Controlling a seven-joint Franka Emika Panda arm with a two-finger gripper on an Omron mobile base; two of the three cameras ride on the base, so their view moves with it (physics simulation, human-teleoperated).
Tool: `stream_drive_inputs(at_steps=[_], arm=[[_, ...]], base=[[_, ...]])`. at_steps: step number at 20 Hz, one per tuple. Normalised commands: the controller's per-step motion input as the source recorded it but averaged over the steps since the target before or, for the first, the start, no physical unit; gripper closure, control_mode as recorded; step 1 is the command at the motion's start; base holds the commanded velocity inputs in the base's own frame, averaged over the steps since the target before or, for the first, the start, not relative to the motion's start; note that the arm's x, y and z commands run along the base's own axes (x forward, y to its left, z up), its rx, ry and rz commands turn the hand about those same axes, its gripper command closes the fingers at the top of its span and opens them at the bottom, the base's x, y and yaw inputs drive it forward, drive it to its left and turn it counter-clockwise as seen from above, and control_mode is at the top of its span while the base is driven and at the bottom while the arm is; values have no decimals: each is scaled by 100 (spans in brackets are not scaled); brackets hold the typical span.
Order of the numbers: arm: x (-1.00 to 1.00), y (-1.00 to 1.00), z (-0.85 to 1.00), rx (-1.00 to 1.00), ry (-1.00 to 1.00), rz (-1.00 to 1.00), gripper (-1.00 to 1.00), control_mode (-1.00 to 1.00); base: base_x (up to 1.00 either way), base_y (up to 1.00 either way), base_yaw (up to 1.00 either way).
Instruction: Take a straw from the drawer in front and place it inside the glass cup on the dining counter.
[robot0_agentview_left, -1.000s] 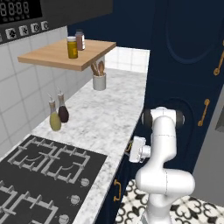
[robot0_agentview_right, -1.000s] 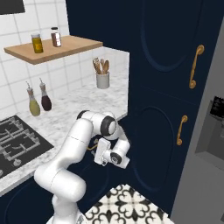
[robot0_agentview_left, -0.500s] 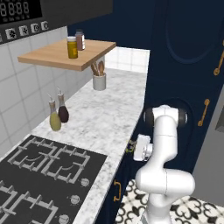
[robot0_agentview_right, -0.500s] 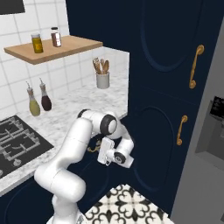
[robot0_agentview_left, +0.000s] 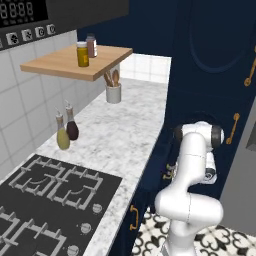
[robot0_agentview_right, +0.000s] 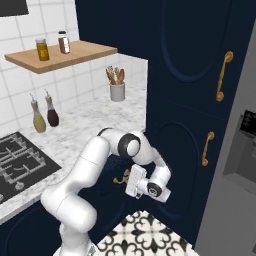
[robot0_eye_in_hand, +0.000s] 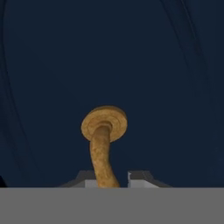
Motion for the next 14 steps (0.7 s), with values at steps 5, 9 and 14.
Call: stream_drive_inputs(at_steps=[5,9,14], arm=[[-71,-90,0,5,0,1,100,-100],[-68,-91,0,5,0,0,100,-100],[-46,-70,-4,2,0,0,-100,-100]], base=[[0,0,0],[0,0,0],[0,0,0]])
